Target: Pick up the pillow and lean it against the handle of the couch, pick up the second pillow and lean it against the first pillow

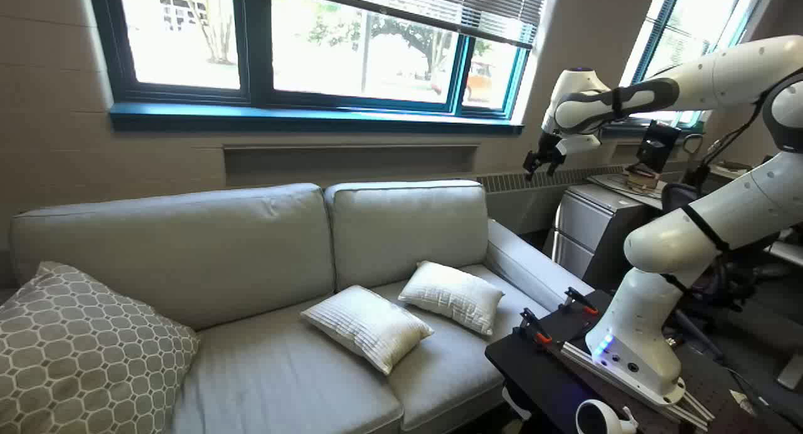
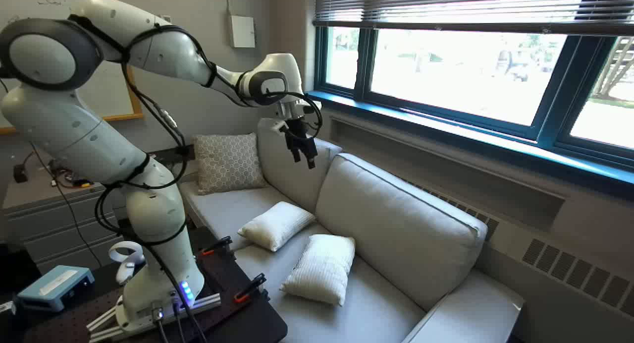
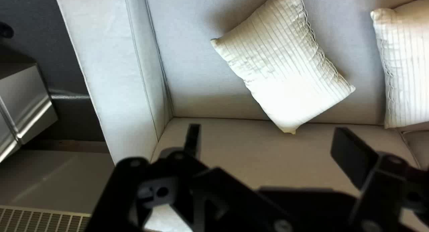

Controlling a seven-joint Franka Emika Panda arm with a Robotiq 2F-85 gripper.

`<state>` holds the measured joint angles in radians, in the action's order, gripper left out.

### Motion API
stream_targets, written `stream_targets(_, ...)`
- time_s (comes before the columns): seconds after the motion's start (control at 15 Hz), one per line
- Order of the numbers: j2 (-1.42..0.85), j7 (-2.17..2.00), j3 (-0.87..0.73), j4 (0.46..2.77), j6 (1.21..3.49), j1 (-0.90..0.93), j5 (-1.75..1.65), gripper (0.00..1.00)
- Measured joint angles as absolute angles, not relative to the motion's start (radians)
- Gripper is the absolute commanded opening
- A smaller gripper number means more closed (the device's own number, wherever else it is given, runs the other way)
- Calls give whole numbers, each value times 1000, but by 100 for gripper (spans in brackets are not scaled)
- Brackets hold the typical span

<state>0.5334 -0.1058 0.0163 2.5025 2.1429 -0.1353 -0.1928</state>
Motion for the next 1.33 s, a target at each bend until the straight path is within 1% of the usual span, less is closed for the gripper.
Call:
stream_targets(1.07,531,-106,15,2502,2148,-135,-193,100)
stream_targets(1.33,498,-120,14,2502,2217,-128,-169,100)
